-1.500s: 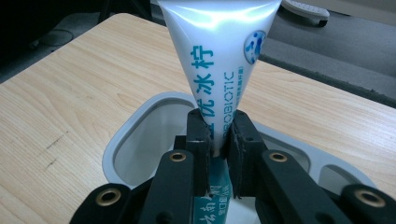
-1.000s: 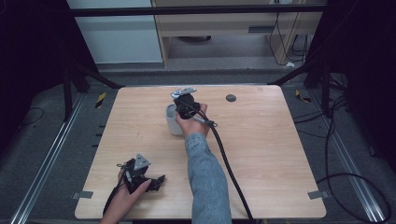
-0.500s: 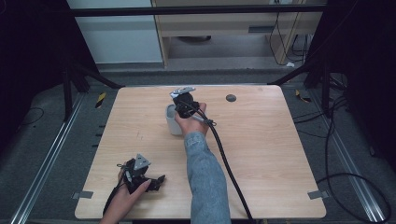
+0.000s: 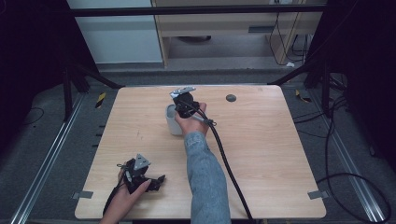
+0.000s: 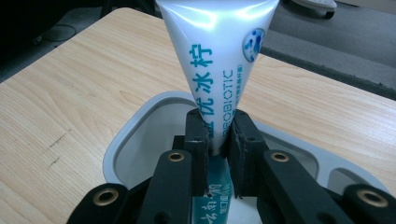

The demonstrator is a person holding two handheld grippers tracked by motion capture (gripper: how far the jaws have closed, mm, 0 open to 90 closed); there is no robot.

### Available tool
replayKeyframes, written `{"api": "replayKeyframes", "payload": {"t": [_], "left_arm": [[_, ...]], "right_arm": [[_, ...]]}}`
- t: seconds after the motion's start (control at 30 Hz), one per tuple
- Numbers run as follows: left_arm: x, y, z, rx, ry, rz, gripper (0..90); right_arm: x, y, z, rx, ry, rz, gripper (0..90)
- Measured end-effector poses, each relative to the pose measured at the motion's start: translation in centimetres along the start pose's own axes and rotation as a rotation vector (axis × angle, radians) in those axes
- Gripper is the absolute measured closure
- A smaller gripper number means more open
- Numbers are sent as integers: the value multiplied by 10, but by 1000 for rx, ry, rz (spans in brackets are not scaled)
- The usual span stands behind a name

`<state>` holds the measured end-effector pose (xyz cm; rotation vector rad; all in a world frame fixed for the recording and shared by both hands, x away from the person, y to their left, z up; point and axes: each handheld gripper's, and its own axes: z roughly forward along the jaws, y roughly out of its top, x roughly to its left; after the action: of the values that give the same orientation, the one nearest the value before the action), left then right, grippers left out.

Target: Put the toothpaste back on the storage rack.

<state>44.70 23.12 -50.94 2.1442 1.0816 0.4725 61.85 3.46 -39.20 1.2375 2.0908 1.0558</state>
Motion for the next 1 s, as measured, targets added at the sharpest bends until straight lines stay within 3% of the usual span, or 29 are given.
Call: {"api": "replayKeyframes", "payload": {"t": [1.0], "left_arm": [[0,0,0,0,0,0,0]], "right_arm": [[-1,-4,-8,-8,12,9,759]]}}
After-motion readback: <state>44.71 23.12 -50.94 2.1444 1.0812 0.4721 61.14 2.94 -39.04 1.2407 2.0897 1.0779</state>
